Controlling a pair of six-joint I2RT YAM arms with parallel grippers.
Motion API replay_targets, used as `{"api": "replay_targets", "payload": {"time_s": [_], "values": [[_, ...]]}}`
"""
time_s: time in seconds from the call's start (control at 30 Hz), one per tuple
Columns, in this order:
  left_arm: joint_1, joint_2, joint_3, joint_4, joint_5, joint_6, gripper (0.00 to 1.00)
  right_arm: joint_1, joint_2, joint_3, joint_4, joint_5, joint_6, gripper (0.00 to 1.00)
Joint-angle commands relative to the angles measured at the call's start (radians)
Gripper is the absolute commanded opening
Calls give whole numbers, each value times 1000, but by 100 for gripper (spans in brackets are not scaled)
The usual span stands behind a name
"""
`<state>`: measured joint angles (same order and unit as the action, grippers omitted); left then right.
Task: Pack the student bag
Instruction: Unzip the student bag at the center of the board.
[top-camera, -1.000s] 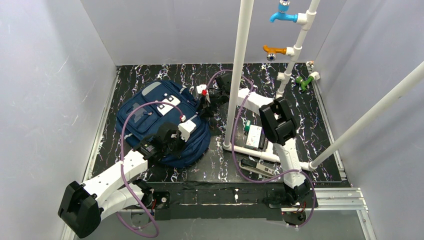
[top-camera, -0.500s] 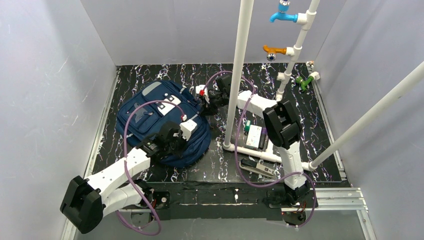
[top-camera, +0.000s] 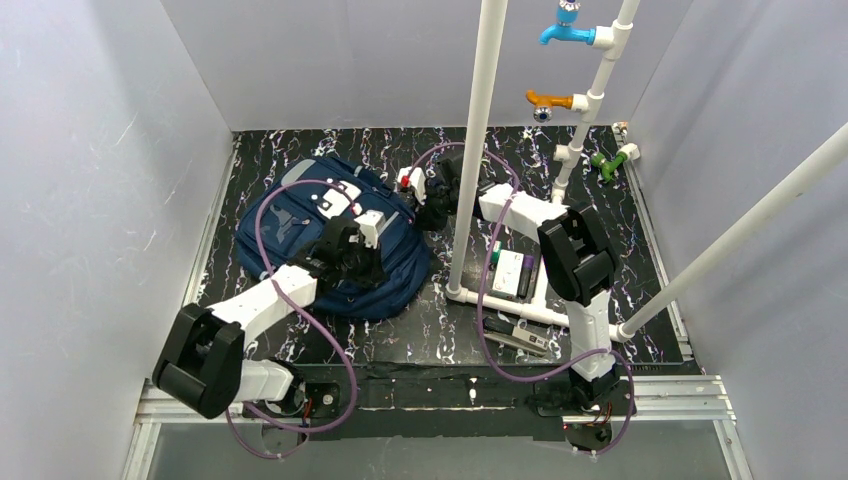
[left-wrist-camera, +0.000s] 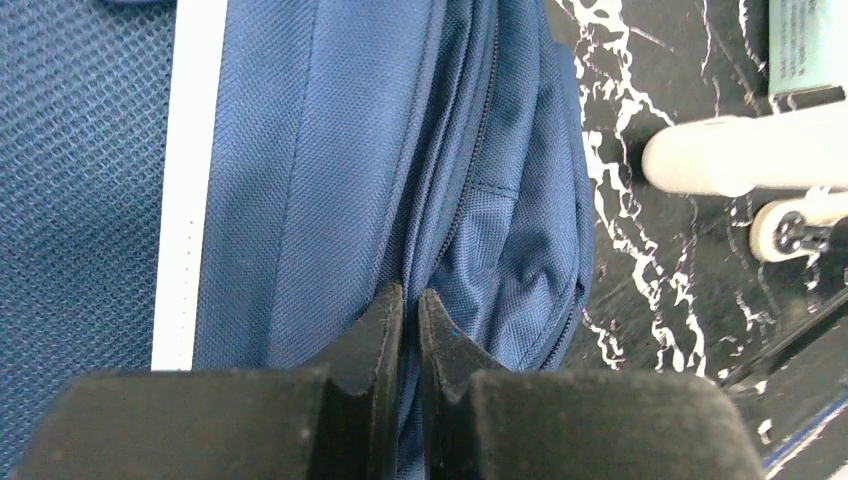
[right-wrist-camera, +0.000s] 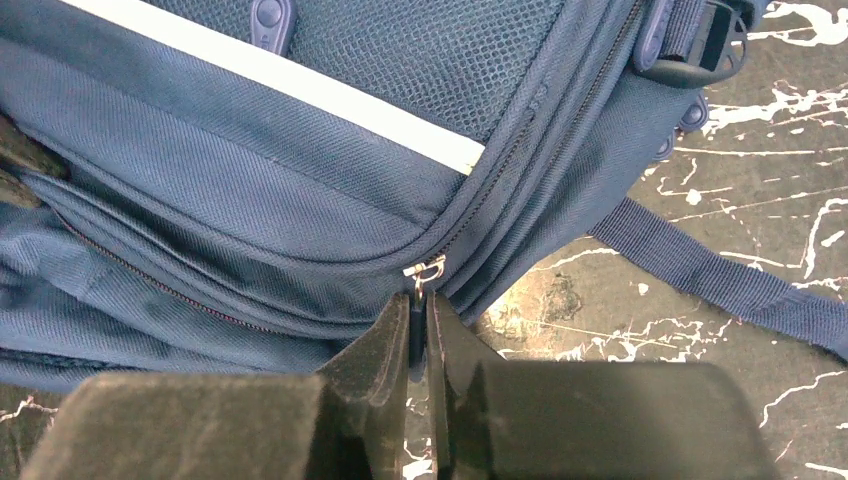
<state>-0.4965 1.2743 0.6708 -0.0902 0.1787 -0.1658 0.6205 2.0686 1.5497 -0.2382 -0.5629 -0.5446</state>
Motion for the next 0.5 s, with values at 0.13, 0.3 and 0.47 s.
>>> {"api": "replay_targets", "payload": {"time_s": [0.13, 0.3, 0.47], "values": [[68, 157, 191, 146, 1, -123, 0, -22, -85, -74, 74, -41, 161, 1], [69, 309, 389, 146, 27, -181, 0, -22, -76, -80, 211, -66, 351, 1], [70, 363, 561, 47, 118, -147, 4, -30, -28, -8, 227, -43, 408, 1]]}}
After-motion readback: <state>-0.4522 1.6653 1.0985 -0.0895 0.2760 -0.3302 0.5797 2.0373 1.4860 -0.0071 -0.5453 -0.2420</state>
